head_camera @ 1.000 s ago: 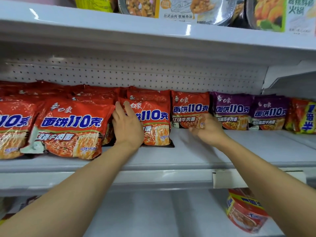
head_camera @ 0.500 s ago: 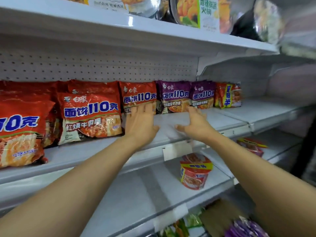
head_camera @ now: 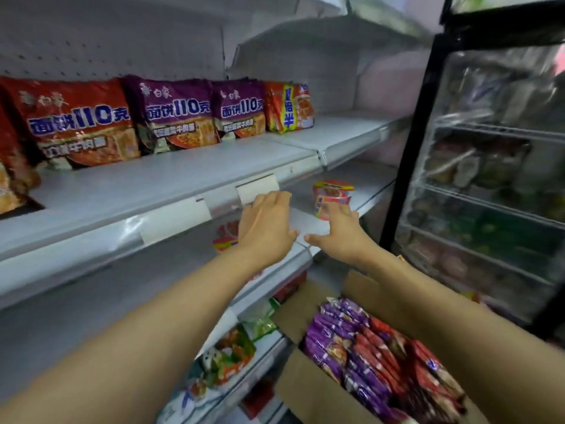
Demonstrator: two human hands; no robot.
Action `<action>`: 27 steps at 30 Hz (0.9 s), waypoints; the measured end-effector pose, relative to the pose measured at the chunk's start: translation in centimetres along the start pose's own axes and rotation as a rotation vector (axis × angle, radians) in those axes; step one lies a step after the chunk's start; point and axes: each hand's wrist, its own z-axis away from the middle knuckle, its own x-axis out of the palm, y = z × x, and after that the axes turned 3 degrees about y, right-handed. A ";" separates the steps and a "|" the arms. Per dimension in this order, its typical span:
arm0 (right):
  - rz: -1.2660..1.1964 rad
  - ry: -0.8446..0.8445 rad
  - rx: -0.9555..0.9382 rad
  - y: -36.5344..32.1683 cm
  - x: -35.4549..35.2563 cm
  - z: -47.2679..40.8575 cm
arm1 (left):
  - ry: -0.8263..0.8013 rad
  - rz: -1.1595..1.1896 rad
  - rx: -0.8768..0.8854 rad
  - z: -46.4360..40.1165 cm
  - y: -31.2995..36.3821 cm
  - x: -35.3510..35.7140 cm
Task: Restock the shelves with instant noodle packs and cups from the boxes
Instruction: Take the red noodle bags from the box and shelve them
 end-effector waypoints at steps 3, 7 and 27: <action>-0.003 -0.029 0.068 4.9 0.5 1.0 | -0.106 0.007 -0.018 -0.1 2.4 4.1; -0.016 -0.064 0.172 11.7 0.5 2.6 | -0.221 0.008 -0.019 0.2 5.7 9.5; 0.033 -0.271 0.585 48.2 6.5 8.8 | -0.642 0.025 0.024 1.1 21.2 34.5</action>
